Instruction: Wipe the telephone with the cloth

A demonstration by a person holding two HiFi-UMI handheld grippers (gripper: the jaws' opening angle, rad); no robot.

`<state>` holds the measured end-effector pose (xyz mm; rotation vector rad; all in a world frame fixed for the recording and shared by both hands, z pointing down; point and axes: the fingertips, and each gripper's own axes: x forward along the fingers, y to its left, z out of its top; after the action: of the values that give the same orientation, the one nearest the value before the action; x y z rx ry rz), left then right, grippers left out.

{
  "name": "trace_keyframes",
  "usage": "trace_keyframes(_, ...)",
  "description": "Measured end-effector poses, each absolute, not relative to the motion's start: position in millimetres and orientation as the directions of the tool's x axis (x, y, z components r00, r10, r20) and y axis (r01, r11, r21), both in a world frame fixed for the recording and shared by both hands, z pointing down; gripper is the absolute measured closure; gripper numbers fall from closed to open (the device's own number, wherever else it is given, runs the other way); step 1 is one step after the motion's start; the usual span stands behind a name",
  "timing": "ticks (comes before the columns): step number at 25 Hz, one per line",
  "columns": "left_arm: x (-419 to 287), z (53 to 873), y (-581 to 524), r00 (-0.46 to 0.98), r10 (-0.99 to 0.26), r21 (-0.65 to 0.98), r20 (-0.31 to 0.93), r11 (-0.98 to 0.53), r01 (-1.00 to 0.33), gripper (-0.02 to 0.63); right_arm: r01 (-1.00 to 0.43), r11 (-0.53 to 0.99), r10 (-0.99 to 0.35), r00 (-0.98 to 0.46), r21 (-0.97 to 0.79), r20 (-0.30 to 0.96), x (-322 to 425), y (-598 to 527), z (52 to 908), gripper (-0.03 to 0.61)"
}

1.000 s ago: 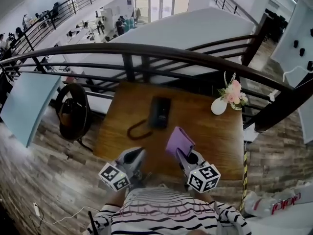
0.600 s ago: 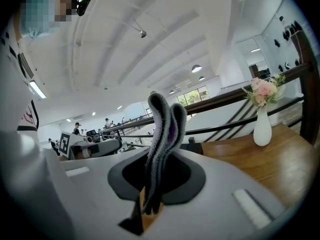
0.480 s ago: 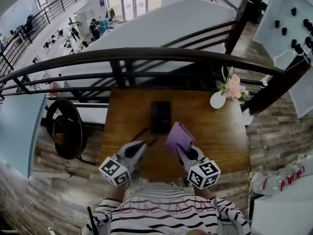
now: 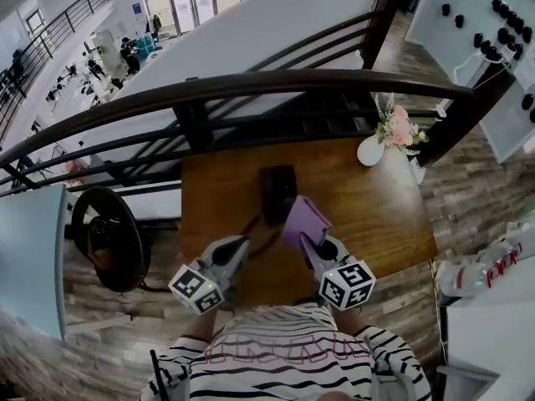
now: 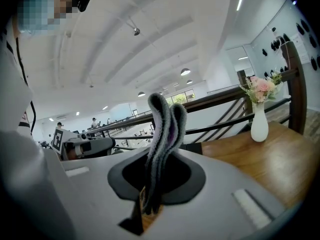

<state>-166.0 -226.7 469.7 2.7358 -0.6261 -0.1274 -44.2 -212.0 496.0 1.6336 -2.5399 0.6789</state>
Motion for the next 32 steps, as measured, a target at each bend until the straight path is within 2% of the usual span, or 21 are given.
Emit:
trace_keyframes(6,-170,483,-248,0.888,-0.459,0.358,-0.004,-0.83,-0.427,0.612,-0.881,0.342,-0.839,-0.443,-0.326,0.316,-47,-250,518,0.543)
trace_keyframes(15,-154,494,-279,0.813,-0.583,0.384,0.011,-0.748,-0.541,0.612,-0.835,0.433,-0.762,-0.54,-0.339,0.358,-32,-322,548,0.543)
trace_keyframes(24,-160,508,-305,0.757,-0.651,0.413,0.043,-0.679,-0.607,0.612,-0.77,0.532,-0.646,-0.639,-0.353,0.418,-68,-399,583,0.543)
trace_keyframes(32,-158,516,-314,0.731,-0.68,0.417,0.049,-0.651,-0.634,0.612,-0.743,0.559,-0.552,-0.664,-0.367,0.505,-91,-445,628,0.543)
